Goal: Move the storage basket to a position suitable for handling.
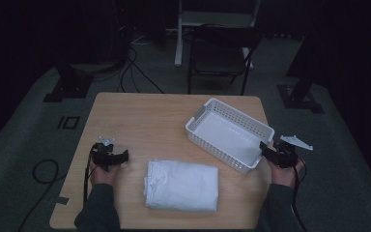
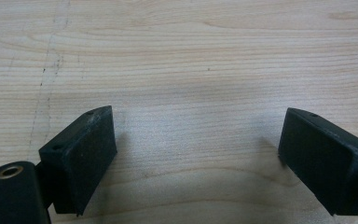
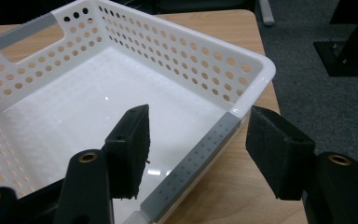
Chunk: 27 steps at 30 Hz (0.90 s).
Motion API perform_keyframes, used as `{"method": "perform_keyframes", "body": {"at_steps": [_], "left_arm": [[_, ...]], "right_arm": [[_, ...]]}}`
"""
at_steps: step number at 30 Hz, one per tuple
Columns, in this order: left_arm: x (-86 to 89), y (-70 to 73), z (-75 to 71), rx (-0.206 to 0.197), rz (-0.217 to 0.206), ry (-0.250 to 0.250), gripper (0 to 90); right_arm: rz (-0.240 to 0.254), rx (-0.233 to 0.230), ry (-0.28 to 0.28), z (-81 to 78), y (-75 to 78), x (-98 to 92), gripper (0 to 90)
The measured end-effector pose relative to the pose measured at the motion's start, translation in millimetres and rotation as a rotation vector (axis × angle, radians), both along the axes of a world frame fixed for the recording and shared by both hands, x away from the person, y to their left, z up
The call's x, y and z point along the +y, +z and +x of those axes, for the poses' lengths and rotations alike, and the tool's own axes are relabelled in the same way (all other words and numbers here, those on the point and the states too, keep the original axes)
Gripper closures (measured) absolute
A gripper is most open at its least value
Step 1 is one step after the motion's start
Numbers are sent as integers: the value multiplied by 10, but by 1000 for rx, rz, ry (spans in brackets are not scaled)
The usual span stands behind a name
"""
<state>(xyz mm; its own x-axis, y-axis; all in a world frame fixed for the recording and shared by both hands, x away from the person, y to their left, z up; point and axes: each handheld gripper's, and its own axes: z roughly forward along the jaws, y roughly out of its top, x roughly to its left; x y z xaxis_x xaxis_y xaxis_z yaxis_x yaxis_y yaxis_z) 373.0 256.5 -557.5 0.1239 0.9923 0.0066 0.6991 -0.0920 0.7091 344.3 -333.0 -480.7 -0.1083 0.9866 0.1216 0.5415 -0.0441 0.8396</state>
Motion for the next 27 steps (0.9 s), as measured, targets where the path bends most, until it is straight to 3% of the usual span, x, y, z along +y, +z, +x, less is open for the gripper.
{"method": "perform_keyframes", "body": {"at_steps": [14,27], "left_arm": [[-1,0,0,0,0,1,106],[-1,0,-1,0,0,1,106]], "right_arm": [[-12,63,-18,50,-52,61,324],[-5,117,6,67,-85,78,468]]}}
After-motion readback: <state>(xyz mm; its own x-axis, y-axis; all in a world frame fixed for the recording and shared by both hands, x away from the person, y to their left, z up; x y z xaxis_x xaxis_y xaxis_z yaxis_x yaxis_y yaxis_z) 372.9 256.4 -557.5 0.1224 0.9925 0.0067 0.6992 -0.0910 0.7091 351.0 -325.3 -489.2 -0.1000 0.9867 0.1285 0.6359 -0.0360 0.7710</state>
